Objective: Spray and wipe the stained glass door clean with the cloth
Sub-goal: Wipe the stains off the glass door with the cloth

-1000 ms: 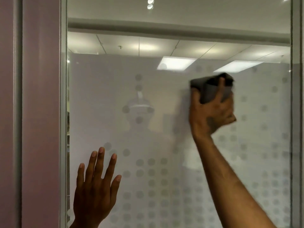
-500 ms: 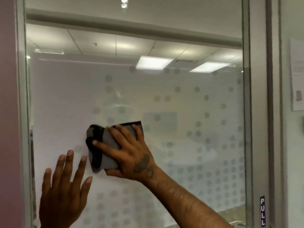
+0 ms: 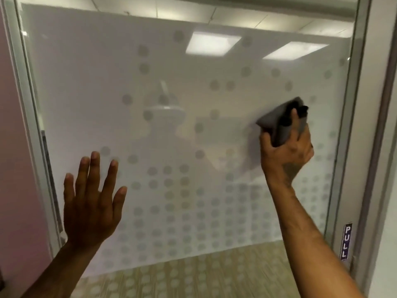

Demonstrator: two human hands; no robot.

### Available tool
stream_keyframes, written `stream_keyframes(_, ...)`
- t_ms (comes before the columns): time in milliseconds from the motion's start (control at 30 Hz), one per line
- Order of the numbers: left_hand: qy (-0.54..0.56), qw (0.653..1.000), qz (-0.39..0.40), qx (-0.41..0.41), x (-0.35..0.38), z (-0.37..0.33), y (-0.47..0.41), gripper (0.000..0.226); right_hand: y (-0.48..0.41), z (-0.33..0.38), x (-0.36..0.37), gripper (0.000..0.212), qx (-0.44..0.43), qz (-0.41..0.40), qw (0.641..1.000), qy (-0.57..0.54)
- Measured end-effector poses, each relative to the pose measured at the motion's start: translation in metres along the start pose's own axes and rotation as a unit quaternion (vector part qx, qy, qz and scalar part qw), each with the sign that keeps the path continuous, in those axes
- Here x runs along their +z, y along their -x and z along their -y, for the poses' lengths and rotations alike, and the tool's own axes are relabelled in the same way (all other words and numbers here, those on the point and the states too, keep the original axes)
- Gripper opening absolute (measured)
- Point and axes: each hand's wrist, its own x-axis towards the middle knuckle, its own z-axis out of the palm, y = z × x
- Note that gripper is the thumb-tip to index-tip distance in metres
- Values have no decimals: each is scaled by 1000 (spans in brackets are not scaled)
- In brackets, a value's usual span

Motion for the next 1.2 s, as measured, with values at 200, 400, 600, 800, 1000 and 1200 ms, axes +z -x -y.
stream_keyframes(200, 0, 1000, -2, -4, 2, -2, 0, 61, 45, 49, 14, 75, 158, -61, 985, -18)
stream_keyframes(400, 10, 1000, 3, -1, 1, -1, 1, 60, 161, 125, 16, 72, -165, 71, 983, -37)
stream_keyframes(600, 32, 999, -4, 14, 3, 3, 0, 59, 202, 99, 10, 61, -385, 130, 912, -53)
stream_keyframes(800, 31, 999, -28, 23, 15, 8, 5, 58, 127, 43, 2, 65, -387, 106, 916, 1)
stream_keyframes(1000, 5, 999, -38, 28, 7, 4, 4, 57, 33, -31, -13, 77, -87, 32, 995, 36)
stream_keyframes(1200, 10, 999, -33, 10, -2, -2, 1, 57, 66, -35, -4, 74, 123, -28, 992, -29)
